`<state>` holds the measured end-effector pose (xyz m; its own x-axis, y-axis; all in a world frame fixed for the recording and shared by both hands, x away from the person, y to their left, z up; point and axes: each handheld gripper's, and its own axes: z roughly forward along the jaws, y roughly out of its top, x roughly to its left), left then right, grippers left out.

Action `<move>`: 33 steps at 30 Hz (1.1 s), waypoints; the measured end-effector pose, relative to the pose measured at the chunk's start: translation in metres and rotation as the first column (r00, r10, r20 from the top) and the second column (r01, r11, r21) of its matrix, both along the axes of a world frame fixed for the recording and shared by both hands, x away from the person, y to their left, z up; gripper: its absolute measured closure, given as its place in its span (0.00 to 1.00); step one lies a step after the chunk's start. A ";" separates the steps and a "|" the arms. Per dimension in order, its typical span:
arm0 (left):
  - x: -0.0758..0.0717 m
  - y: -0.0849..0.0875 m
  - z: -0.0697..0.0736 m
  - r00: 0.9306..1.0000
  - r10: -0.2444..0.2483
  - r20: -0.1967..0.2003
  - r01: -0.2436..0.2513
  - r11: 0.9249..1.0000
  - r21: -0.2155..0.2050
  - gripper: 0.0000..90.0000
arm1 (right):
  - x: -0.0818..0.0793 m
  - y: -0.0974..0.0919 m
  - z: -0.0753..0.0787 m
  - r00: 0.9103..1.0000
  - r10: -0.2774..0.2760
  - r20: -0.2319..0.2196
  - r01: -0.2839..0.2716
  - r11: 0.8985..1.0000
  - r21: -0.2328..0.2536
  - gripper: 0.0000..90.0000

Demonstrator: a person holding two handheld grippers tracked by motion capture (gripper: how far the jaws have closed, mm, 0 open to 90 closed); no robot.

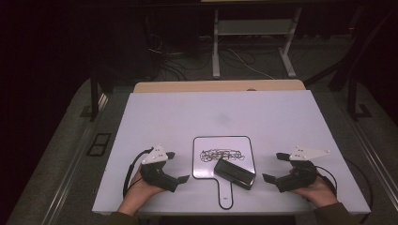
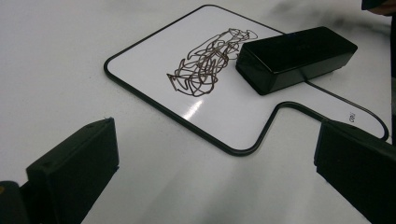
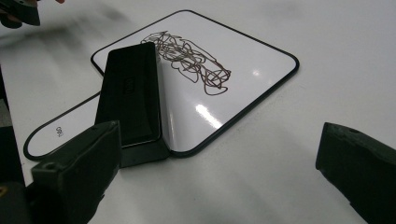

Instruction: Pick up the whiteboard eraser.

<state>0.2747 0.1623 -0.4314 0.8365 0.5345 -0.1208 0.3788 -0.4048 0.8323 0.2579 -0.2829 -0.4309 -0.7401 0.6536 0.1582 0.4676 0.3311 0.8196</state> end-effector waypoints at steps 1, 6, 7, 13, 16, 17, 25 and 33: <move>0.001 0.001 0.001 1.000 -0.001 0.001 0.001 1.000 0.000 0.00 | 0.000 0.000 0.000 1.000 0.000 -0.005 0.000 1.000 0.005 0.00; 0.000 0.002 0.000 1.000 0.010 -0.001 -0.010 1.000 -0.008 0.00 | 0.004 -0.001 0.001 1.000 0.011 -0.013 -0.010 0.999 0.042 0.00; 0.000 0.002 0.000 1.000 0.010 -0.001 -0.010 1.000 -0.008 0.00 | 0.004 -0.001 0.002 1.000 0.009 -0.014 -0.008 0.999 0.046 0.00; 0.000 0.002 0.001 1.000 0.008 -0.007 -0.008 1.000 -0.006 0.00 | 0.007 0.001 0.007 1.000 0.023 -0.012 -0.022 0.999 0.025 0.00; -0.001 0.001 0.000 1.000 0.004 -0.009 -0.004 1.000 0.003 0.00 | 0.010 0.003 0.011 0.999 0.037 -0.027 -0.036 0.999 0.007 0.00; -0.001 0.001 0.000 1.000 0.004 -0.009 -0.004 1.000 0.003 0.00 | 0.011 0.005 0.012 0.999 0.034 -0.024 -0.034 0.999 -0.002 0.00; -0.001 0.001 -0.001 1.000 0.006 -0.022 -0.006 1.000 -0.003 0.00 | 0.012 0.014 0.018 0.999 0.044 -0.015 -0.045 0.997 -0.060 0.00; -0.001 0.000 -0.001 1.000 0.005 -0.016 -0.005 1.000 -0.007 0.00 | 0.016 0.022 0.019 0.998 0.049 -0.038 -0.052 0.995 -0.082 0.00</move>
<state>0.2740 0.1628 -0.4327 0.8318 0.5378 -0.1377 0.3941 -0.3972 0.8288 0.2737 -0.2614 -0.4117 -0.7676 0.6272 0.1320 0.4769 0.4212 0.7714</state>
